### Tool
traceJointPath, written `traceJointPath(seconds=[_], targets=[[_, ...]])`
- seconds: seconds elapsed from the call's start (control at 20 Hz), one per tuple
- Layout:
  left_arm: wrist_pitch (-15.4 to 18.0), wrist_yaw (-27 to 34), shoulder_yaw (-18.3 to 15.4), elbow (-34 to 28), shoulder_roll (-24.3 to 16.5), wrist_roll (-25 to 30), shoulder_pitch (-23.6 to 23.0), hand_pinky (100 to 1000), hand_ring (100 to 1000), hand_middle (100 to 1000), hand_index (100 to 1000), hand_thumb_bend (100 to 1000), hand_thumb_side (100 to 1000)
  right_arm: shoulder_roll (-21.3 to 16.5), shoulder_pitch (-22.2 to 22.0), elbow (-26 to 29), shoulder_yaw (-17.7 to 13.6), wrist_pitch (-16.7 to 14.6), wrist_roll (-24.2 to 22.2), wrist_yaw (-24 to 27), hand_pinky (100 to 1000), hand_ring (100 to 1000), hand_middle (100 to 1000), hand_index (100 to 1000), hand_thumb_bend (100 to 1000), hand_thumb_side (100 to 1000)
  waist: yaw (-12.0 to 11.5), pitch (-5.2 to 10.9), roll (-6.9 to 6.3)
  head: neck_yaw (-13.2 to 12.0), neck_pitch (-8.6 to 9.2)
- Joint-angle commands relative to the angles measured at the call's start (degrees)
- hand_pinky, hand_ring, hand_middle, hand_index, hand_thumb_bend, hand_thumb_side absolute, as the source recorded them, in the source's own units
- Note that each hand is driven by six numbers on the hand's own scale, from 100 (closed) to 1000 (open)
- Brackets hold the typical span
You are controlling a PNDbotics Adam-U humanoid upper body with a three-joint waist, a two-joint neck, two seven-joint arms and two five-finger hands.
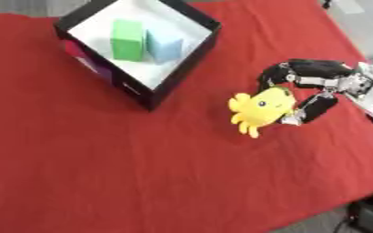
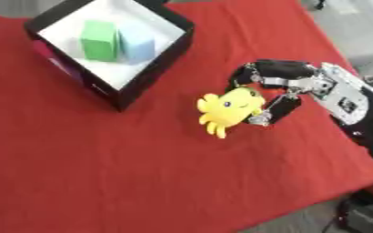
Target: Pick up objects on the table and place them in the box.
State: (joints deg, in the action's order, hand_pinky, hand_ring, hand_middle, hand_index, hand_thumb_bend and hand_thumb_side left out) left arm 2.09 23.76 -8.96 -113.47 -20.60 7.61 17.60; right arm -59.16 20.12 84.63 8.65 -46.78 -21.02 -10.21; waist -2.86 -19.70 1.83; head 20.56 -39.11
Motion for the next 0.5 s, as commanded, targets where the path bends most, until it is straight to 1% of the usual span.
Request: traceJointPath(seconds=[0.05,0.15,0.2,0.25,0.3,0.5], targets=[[0.0,-0.2,0.0,-1.1,-1.1,0.1,0.2,806,702,696,765,100,694,-3.8,0.7,1.6,-1.9,-5.2,-4.7,3.1,805,660,481,702,183,185,0.0,0.78,-0.23,0.0,0.17],[0.0,-0.1,0.0,-1.1,-1.1,0.1,0.2,806,703,697,765,100,693,-4.9,1.6,1.9,-2.6,-5.2,-4.1,5.6,805,656,478,697,182,178,-0.1,0.81,-0.14,0.1,0.11],[0.0,-0.1,0.0,-1.1,-1.1,0.1,0.3,805,702,696,765,100,692,-5.4,2.2,1.8,-3.1,-5.2,-3.7,7.0,805,649,470,690,158,171,-0.2,0.82,-0.09,0.2,0.13],[0.0,-0.1,0.1,-1.1,-1.1,0.2,0.4,805,702,696,764,100,692,-6.0,2.8,1.4,-3.5,-5.2,-3.2,8.5,805,648,468,689,153,170,-0.3,0.81,-0.03,0.3,0.18],[0.0,0.0,0.1,-1.1,-1.1,0.2,0.5,805,702,696,763,100,691,-6.5,3.5,0.7,-3.9,-5.2,-2.6,10.0,804,640,462,682,114,179,-0.4,0.81,0.04,0.5,0.2],[-0.1,0.3,0.4,-1.1,-1.2,0.4,1.0,804,700,695,761,100,686,-7.8,7.4,-2.8,-5.2,-5.2,-0.8,16.1,804,627,458,675,100,176,-1.7,1.08,0.81,1.4,0.0]])
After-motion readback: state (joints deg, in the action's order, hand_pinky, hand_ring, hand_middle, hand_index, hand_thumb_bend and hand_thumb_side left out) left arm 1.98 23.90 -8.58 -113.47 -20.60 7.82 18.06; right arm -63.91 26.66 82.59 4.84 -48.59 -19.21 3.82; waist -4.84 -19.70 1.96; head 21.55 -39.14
